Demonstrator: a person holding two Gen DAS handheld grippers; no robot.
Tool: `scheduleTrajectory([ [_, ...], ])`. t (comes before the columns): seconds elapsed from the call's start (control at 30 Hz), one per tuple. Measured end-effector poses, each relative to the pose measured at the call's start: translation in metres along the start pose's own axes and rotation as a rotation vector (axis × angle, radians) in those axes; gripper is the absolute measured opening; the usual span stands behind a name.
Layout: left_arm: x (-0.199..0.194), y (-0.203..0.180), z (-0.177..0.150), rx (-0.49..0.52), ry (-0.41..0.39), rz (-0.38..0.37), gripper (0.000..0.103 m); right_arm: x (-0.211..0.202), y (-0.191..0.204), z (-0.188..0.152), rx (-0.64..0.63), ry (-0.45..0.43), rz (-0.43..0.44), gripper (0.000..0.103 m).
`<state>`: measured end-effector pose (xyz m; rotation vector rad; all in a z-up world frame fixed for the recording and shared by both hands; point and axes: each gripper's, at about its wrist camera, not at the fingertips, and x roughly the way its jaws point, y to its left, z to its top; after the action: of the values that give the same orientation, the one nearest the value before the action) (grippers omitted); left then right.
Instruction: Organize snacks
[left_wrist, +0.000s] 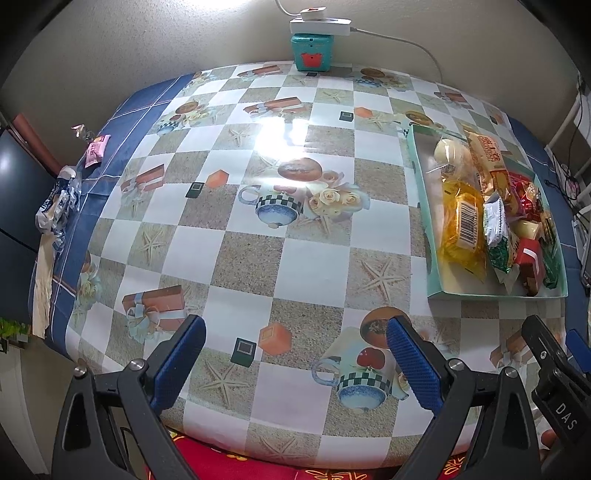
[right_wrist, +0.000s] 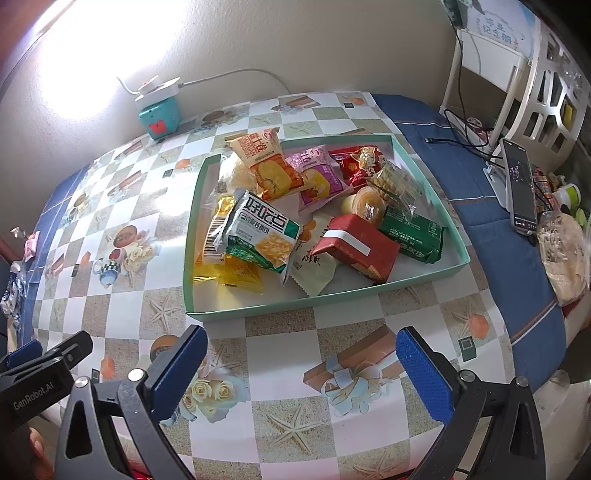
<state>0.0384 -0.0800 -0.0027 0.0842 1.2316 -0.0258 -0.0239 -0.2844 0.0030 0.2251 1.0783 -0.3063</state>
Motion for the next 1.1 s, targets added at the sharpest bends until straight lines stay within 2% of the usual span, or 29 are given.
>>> scheduleTrajectory([
  [1.1,0.0053,0.0053,0.0022,-0.02,0.023,-0.005,0.098,0.0031,0.003,0.0001,-0.016,0.01,-0.013,0.103],
])
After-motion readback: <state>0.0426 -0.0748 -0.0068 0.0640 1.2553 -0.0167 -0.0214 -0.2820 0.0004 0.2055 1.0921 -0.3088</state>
